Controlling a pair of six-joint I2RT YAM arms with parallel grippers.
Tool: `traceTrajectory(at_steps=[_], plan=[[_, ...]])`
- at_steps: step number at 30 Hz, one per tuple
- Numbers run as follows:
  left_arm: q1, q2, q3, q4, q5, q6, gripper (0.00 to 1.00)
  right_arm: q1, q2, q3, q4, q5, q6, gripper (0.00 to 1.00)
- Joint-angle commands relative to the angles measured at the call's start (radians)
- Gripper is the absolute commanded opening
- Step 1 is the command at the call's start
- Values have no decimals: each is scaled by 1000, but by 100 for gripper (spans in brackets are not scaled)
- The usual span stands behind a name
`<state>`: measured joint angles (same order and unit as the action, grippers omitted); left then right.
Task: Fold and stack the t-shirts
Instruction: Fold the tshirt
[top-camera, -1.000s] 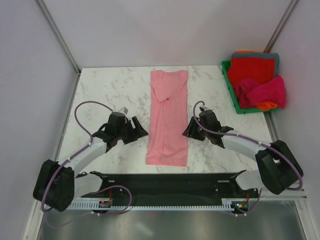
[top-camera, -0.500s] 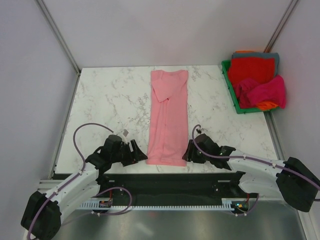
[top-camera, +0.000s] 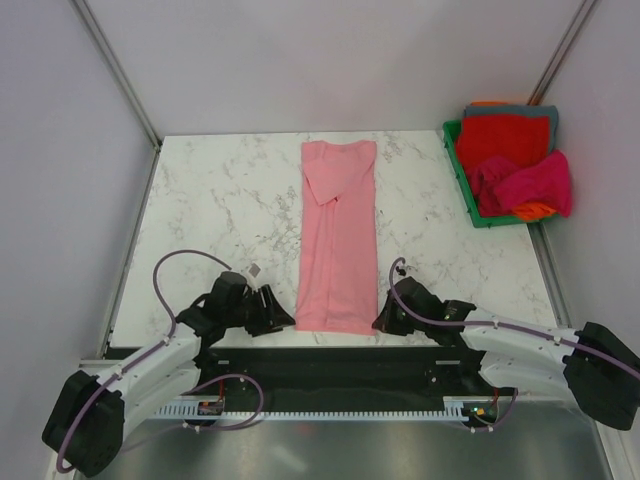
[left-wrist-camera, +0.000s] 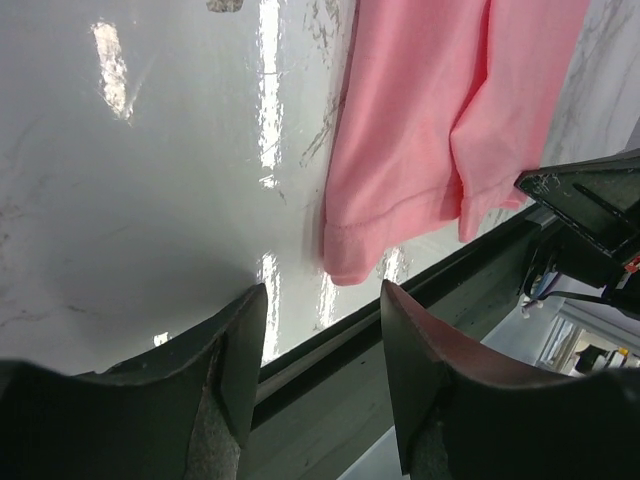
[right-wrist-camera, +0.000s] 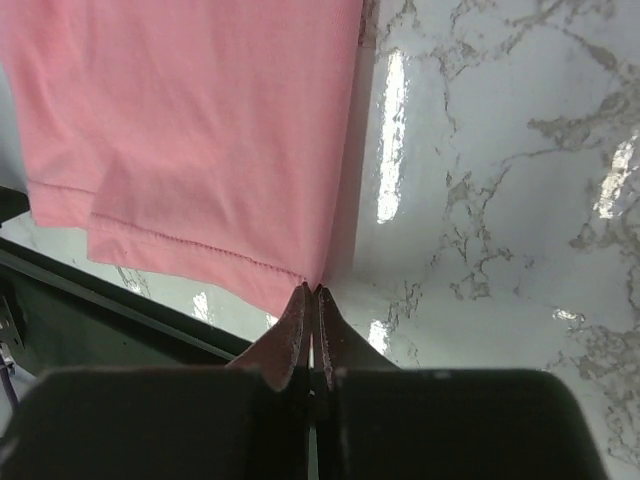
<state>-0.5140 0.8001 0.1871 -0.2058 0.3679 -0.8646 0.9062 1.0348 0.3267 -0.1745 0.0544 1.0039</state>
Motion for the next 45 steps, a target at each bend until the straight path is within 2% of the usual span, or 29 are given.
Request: traceTrajectory(at_steps=[1,8,16,22,26,31,32,41,45], plan=[[-12,22,-8,58,29,-33,56,5,-67,-11,-68,24,10,0],[-43,66,-11,115,20,-70,52,5,-71,-15,-77,15,4,0],[-136,157,12,167,-32,-114,49,5,-84,-17,-74,19,-4,0],[-193,200,-11,253,-79,-171,36,7,-105,-23,-79,13,-7,0],[-201,206,-11,272,-104,-178,23,5,-130,-26,-86,9,-7,0],[-201,206,8,273,-115,-174,15,3,-165,-17,-117,12,-7,0],[-201,206,9,272,-109,-172,3,5,-170,-14,-121,10,-8,0],[-199,114,64,235,-15,-169,2,5,-228,83,-217,62,-24,0],[-196,73,192,70,-59,-122,2,5,-211,193,-282,160,-62,0]])
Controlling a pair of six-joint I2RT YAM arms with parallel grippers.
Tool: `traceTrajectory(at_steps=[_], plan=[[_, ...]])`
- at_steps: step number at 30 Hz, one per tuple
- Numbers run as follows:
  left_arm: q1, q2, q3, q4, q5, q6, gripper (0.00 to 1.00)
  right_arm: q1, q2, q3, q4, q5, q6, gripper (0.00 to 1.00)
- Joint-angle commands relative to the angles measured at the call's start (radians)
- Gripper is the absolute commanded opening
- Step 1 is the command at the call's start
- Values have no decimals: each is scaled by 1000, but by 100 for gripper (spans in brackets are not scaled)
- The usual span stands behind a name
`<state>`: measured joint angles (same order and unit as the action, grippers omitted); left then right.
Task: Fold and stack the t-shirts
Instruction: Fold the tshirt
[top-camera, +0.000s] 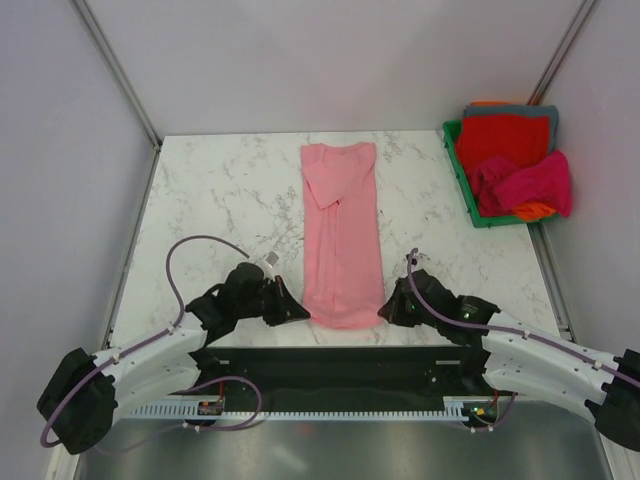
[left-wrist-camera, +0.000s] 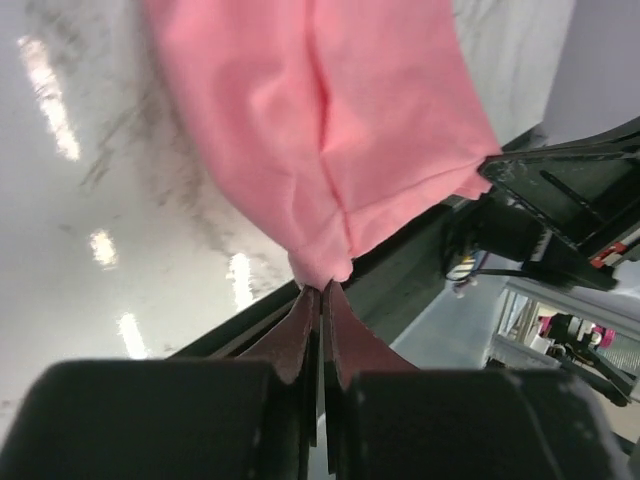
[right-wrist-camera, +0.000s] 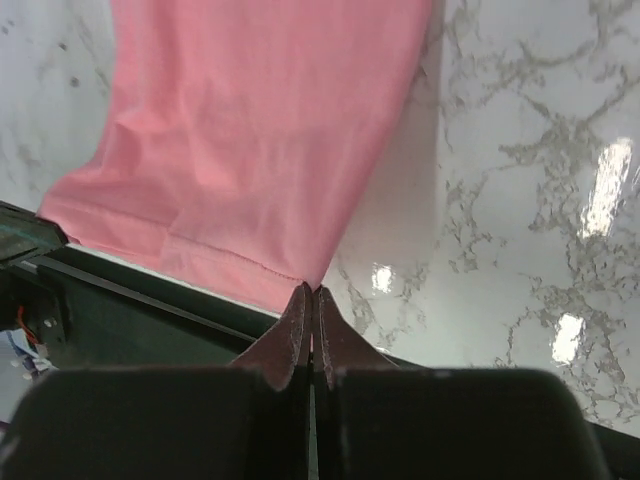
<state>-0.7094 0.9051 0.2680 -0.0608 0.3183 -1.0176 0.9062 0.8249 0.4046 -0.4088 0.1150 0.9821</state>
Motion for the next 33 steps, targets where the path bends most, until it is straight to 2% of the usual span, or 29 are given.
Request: traceTrajectory(at_steps=[1,6,9,17,23,33], plan=[[-1,-28,169,-101,-25,43,2,5,8,140,-53,116,-48,0],[39,54,321,-175,-70,112,2,-13,120,321,-70,247,-121,0],[94,145,405,-180,-64,143,2,-85,230,437,-70,256,-187,0],[275,400,623,-162,1,195,2,-326,531,722,-45,121,-316,0],[364,629,795,-146,68,211,2,-435,767,900,-35,9,-358,0],[399,934,1059,-136,139,214,2,-564,1066,1112,4,-172,-375,0]])
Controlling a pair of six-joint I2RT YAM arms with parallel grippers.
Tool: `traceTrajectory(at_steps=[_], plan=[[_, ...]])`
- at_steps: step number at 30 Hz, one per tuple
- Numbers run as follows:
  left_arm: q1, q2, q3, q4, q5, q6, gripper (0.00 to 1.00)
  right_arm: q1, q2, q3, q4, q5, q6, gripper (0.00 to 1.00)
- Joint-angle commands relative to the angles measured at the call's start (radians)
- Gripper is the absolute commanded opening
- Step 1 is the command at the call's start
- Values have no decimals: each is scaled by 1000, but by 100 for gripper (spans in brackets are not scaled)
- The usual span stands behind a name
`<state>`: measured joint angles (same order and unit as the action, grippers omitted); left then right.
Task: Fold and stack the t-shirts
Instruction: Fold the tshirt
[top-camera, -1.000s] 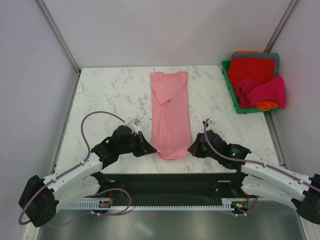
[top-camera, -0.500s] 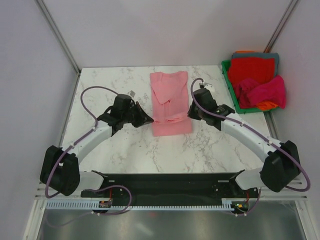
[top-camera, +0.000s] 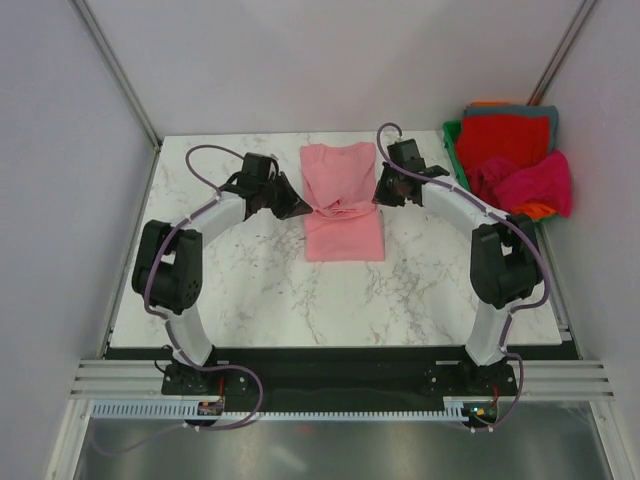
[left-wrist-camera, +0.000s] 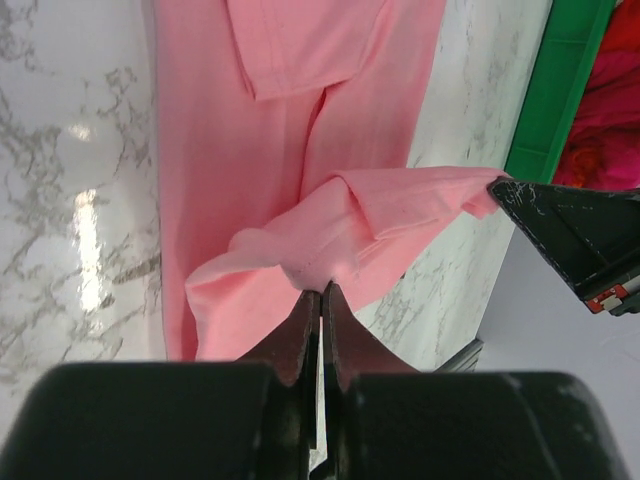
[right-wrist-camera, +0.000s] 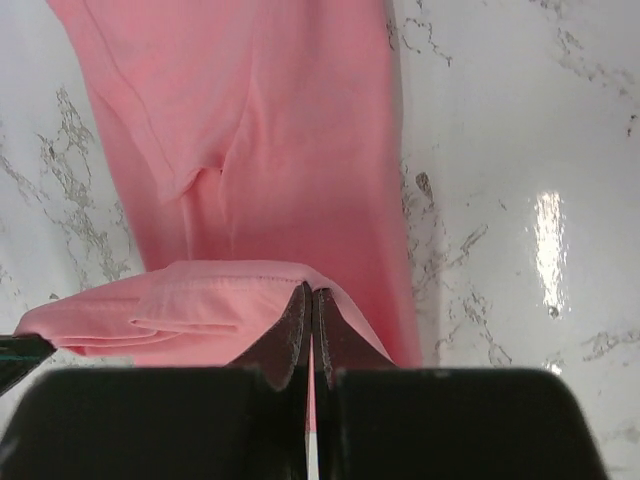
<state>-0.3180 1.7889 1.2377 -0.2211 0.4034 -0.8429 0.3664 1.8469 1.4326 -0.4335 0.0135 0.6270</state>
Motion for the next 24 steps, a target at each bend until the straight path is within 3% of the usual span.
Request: traceTrajectory(at_steps=[1,12,13,14,16,19,24], plan=[[10,65,104,23,57,38,2,-30,57,97,30,-76,-18,0],[34,196,247,22,43,21,3,-99,198,192,94,-204,-9,3],[33,213,250,20,37,18,25,-101,199,187,110,-205,-12,13],[37,219,256,22,35,16,46,-100,199,180,134,-198,-15,42],[37,228,272,5,54,15,75,-101,187,166,142,-152,-15,67],[34,185,246,-4,32,33,81,-101,135,112,148,-135,-27,70],[28,38,105,-9,-9,65,82,-101,5,-33,173,-135,-33,66]])
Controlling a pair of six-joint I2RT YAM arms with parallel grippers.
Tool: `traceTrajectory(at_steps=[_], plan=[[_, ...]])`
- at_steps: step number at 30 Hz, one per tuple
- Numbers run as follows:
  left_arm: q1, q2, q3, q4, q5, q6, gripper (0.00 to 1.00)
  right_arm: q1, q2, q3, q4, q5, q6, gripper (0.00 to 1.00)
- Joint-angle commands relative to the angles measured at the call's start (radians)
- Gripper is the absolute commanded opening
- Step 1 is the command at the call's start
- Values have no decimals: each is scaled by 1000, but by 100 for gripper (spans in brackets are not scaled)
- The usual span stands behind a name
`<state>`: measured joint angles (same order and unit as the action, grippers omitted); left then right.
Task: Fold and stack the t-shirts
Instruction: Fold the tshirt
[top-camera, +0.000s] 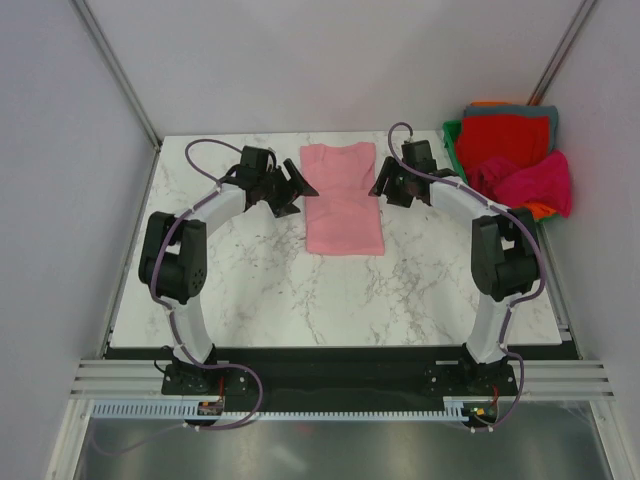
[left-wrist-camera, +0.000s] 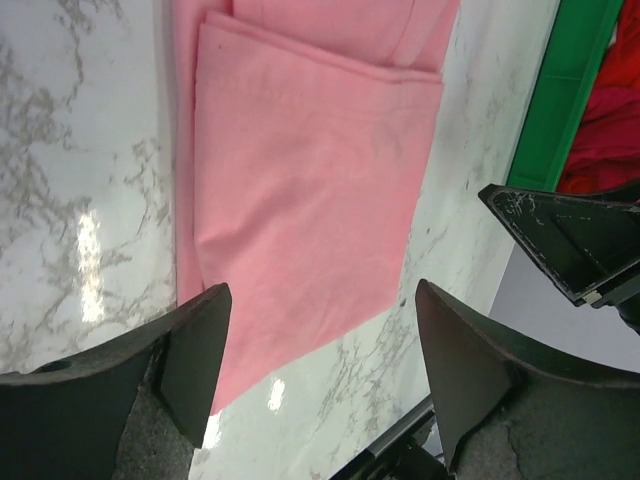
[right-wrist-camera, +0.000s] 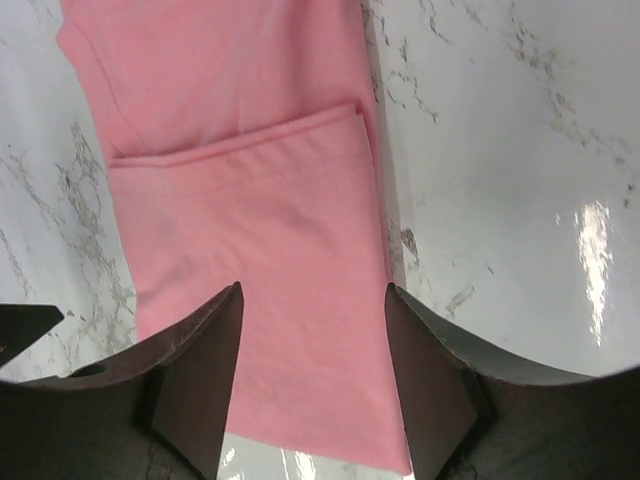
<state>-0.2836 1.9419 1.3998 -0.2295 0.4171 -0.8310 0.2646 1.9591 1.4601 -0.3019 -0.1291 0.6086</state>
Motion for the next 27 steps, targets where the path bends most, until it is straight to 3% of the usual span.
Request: traceTrajectory(at_steps=[1,6,11,21,25,27], plan=[[-14,-138,-83,-1,-31,61,81,1,-127,-131,62,-16,-15,64],[-57,-241,-263,12,-81,79,80,2,-252,-346,136,-61,-4,58],[-80,-239,-389,76,-63,72,68,10,-275,-475,179,-93,-12,52],[-114,-167,-413,125,-54,69,58,27,-240,-546,221,-150,-23,51],[-115,-146,-418,125,-69,73,45,31,-220,-550,218,-150,-26,44],[-115,-144,-426,125,-83,75,43,32,-218,-553,213,-149,-24,43]])
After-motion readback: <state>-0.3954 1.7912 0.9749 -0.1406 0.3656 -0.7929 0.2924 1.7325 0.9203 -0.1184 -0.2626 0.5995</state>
